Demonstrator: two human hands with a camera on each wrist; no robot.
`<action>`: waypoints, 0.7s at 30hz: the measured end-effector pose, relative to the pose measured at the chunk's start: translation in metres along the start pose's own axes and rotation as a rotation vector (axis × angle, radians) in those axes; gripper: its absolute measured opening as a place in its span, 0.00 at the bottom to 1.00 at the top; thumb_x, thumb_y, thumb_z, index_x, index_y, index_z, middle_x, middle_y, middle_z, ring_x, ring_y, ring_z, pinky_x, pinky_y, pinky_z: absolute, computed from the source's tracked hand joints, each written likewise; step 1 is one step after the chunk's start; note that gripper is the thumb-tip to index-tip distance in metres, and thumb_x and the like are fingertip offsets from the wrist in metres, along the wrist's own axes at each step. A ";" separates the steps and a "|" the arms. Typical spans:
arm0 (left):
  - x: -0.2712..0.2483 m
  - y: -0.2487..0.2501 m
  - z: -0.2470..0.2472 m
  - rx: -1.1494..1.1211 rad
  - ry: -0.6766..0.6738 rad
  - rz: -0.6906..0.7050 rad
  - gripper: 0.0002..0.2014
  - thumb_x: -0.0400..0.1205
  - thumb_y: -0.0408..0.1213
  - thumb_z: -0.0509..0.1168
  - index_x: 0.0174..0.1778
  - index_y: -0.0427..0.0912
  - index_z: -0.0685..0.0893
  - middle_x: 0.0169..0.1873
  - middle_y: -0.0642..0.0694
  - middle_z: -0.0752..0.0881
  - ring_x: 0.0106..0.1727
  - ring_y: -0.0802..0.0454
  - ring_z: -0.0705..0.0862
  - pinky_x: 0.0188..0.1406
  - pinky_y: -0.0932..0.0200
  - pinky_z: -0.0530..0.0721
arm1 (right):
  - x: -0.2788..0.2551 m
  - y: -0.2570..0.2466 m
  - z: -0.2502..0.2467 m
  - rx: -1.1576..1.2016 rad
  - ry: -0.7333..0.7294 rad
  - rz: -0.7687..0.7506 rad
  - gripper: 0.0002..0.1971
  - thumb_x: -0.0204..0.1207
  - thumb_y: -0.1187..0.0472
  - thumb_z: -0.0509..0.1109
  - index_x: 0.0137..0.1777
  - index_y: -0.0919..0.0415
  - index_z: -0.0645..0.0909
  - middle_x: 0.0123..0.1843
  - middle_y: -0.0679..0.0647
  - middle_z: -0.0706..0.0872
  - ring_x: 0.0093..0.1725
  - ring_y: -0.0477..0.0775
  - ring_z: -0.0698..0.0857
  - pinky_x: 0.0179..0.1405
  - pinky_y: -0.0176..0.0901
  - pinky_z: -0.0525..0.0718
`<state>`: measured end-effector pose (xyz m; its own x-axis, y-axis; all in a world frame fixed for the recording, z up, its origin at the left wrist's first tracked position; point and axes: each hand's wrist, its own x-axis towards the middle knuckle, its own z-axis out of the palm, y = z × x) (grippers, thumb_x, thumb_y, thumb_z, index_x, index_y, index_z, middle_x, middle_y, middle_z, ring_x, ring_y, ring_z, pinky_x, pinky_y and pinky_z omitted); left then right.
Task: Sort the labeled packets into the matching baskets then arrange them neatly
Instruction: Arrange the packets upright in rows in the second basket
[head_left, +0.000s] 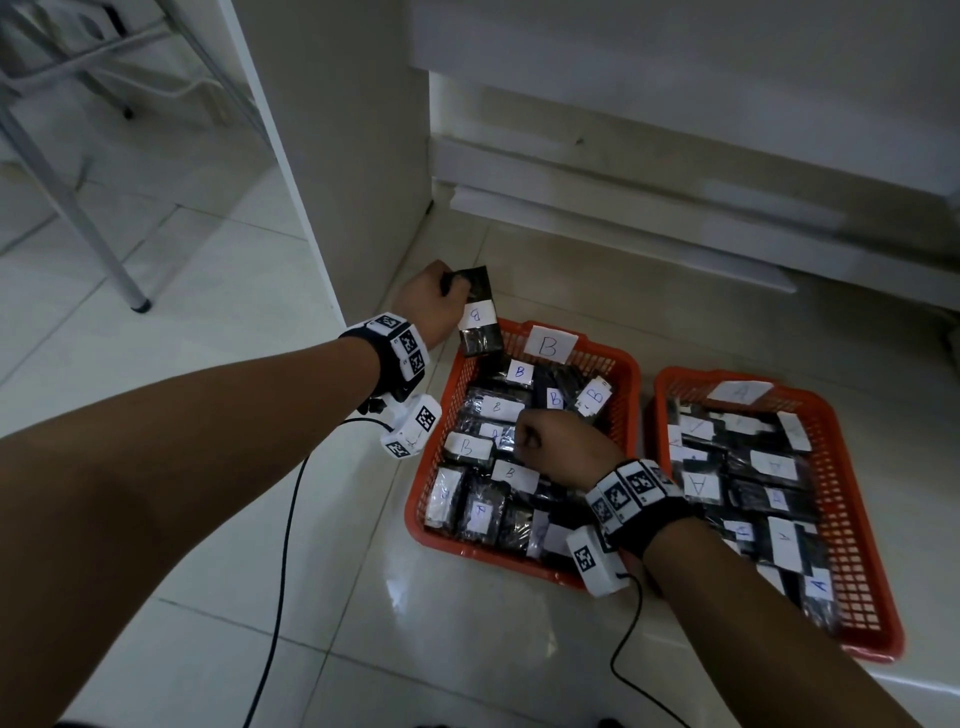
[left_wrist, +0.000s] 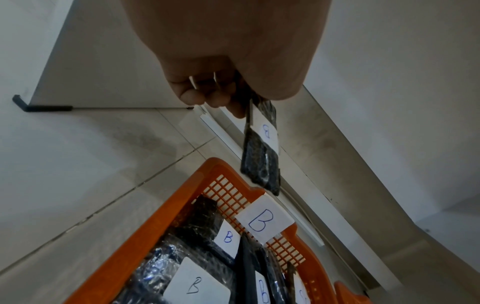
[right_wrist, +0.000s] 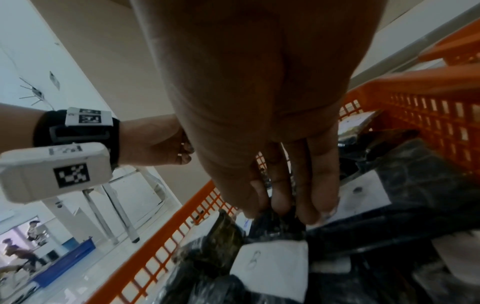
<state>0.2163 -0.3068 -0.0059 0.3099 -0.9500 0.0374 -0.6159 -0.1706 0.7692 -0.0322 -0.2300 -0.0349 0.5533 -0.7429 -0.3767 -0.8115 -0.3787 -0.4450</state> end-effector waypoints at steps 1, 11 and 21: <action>0.000 0.000 0.001 -0.002 -0.004 -0.001 0.13 0.89 0.45 0.59 0.53 0.38 0.81 0.38 0.47 0.83 0.34 0.57 0.79 0.28 0.62 0.70 | -0.001 0.002 -0.004 0.005 0.050 0.007 0.03 0.81 0.61 0.70 0.47 0.53 0.84 0.44 0.49 0.88 0.45 0.51 0.87 0.48 0.57 0.90; 0.000 -0.003 0.002 -0.010 -0.033 -0.009 0.15 0.89 0.45 0.59 0.55 0.36 0.82 0.43 0.42 0.86 0.41 0.45 0.83 0.30 0.58 0.71 | 0.005 0.053 -0.041 -0.194 0.334 0.459 0.26 0.78 0.29 0.66 0.50 0.53 0.80 0.42 0.51 0.87 0.39 0.55 0.85 0.41 0.50 0.89; 0.001 -0.009 0.003 -0.021 -0.031 -0.032 0.14 0.89 0.45 0.59 0.55 0.37 0.82 0.43 0.44 0.85 0.42 0.46 0.83 0.30 0.60 0.72 | 0.001 0.046 -0.046 0.111 0.362 0.440 0.18 0.76 0.49 0.83 0.52 0.55 0.76 0.41 0.44 0.83 0.38 0.47 0.81 0.29 0.36 0.69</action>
<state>0.2196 -0.3072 -0.0146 0.3067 -0.9518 -0.0073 -0.5908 -0.1963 0.7826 -0.0773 -0.2735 -0.0184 0.0528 -0.9663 -0.2521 -0.9153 0.0541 -0.3991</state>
